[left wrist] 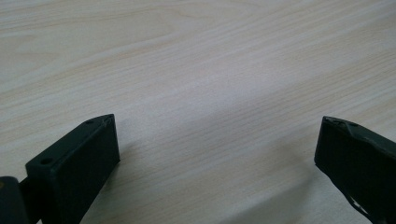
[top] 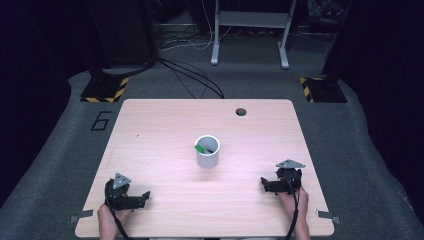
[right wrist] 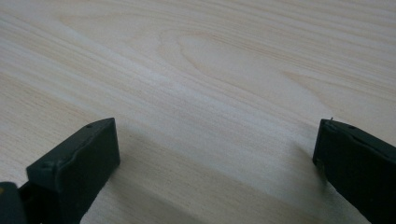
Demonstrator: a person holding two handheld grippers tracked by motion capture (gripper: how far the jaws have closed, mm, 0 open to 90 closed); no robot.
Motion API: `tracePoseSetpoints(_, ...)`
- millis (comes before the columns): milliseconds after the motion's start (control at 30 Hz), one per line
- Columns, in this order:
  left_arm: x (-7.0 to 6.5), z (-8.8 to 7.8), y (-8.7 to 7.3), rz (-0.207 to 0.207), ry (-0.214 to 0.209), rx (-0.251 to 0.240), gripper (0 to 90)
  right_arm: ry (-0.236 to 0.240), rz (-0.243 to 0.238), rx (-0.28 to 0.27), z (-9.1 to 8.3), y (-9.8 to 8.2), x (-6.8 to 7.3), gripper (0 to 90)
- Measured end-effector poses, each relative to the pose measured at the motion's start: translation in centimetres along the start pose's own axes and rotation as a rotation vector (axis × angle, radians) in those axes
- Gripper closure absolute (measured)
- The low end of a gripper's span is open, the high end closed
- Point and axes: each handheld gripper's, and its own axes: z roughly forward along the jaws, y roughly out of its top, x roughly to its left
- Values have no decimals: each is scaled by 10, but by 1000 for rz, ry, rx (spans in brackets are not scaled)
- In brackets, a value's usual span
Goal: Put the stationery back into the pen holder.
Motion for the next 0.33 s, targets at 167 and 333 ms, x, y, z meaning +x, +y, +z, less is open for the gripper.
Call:
tracePoseSetpoints(167,-1,3,2,36,31,23,0,1,2,-2,0,0,0,0)
tracePoseSetpoints(333,0,5,2,38,29,5,0,-1,3,-9,1,0,0,0)
